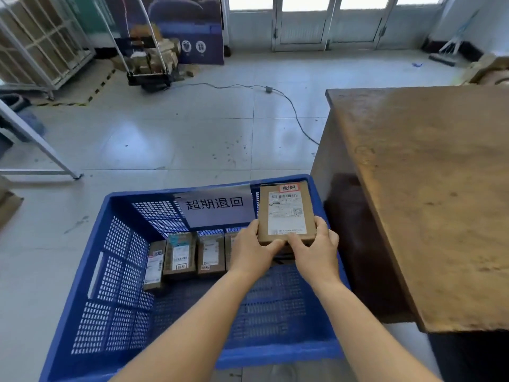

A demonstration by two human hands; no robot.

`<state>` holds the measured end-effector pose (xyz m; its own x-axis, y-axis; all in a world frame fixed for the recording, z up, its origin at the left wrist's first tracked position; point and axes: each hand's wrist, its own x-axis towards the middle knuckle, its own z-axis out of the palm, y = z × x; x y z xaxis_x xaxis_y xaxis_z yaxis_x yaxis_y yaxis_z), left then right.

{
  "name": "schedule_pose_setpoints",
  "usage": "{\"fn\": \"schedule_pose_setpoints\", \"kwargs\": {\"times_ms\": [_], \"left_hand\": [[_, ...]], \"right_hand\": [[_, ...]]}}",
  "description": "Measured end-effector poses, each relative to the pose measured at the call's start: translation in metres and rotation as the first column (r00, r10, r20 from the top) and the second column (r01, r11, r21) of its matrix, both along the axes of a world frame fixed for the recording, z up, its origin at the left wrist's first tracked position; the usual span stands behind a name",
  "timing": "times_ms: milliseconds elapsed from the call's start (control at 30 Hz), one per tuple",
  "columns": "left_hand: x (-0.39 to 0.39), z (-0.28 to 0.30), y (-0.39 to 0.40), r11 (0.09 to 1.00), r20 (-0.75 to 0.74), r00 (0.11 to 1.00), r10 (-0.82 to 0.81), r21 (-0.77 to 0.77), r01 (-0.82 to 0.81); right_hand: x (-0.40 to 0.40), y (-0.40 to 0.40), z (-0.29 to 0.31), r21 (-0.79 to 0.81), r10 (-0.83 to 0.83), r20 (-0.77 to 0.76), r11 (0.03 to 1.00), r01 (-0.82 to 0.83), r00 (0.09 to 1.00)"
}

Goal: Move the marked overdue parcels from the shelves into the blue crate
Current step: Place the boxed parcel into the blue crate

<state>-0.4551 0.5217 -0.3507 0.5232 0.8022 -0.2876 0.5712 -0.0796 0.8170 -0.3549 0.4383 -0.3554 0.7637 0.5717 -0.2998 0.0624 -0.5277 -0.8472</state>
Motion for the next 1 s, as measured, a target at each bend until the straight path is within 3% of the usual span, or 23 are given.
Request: {"fn": "schedule_pose_setpoints", "kwargs": {"times_ms": [400,600,1000], "left_hand": [[0.052,-0.188,0.054,0.971,-0.118,0.993,-0.027,-0.238,-0.002],[0.066,-0.291,0.072,0.958,-0.247,0.96,-0.129,-0.281,0.057],[0.099,-0.429,0.087,0.926,-0.222,0.942,-0.251,-0.34,0.166]], "right_hand": [[0.039,0.06,-0.178,-0.319,-0.065,0.027,0.945,0.07,0.998],[0.05,0.071,-0.28,-0.433,-0.065,0.015,0.899,0.065,0.998],[0.088,0.091,-0.429,-0.447,-0.021,0.126,0.891,0.075,0.992]]}}
